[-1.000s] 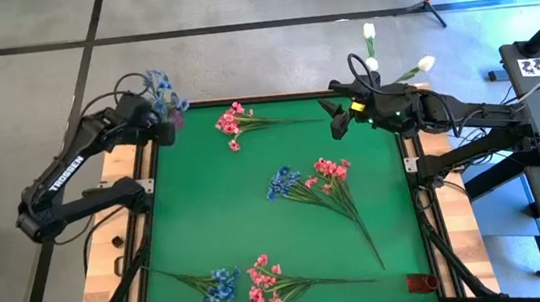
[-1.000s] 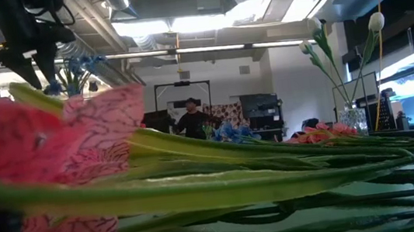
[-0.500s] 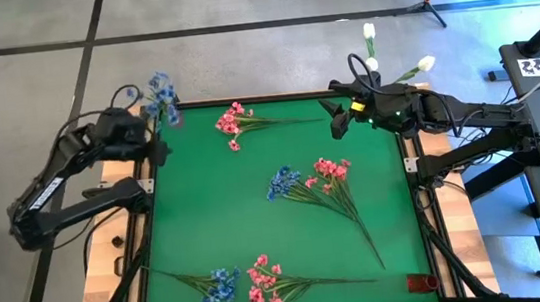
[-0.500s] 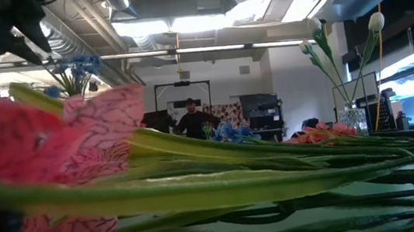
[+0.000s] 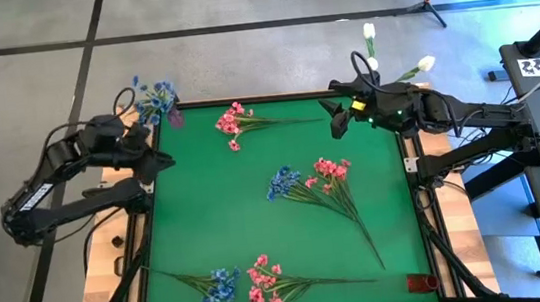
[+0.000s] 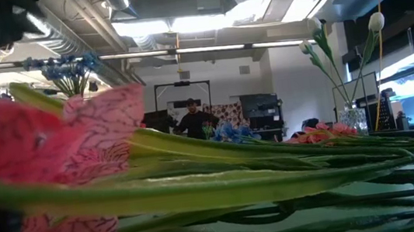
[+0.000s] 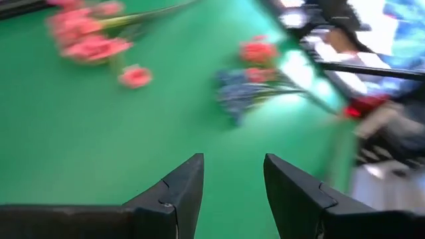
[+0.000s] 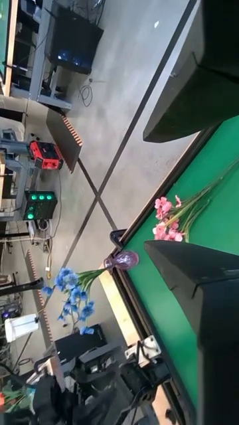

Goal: Sort flowers into vase by color
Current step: Put the bottom blue flowers into the violet vase

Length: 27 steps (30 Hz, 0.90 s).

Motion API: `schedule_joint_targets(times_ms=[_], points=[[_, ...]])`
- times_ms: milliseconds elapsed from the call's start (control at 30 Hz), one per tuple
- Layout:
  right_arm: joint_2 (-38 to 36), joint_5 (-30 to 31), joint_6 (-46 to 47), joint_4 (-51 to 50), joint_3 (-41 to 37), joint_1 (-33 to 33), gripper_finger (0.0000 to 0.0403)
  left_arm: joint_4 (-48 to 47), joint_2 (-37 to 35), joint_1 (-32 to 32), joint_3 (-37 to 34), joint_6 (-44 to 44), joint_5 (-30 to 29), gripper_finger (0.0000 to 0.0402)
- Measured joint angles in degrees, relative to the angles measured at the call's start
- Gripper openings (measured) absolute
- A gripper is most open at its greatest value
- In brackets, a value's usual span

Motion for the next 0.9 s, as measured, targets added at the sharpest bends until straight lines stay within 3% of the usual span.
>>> schedule_joint_targets(times_ms=[133, 233, 367, 633, 900], points=[[0.0, -0.4, 0.0, 0.3, 0.0, 0.0, 0.0253, 7.1, 0.4, -2.9, 0.0, 0.0, 7.5, 0.0153], [0.0, -0.8, -0.2, 0.9, 0.0, 0.0, 0.0253, 9.4, 1.9, -7.0, 0.0, -1.3, 7.7, 0.0152], [0.0, -1.1, -0.2, 0.9, 0.0, 0.0, 0.0253, 10.6, 6.3, -15.5, 0.0, -2.7, 5.1, 0.0143], [0.0, -3.9, -1.8, 0.1, 0.0, 0.0, 0.0253, 16.9, 21.5, -38.8, 0.0, -7.1, 0.1, 0.011], [-0.8, -8.4, -2.0, -0.6, 0.0, 1.9, 0.0253, 18.0, 32.7, -59.1, 0.0, -20.5, -7.4, 0.0101]])
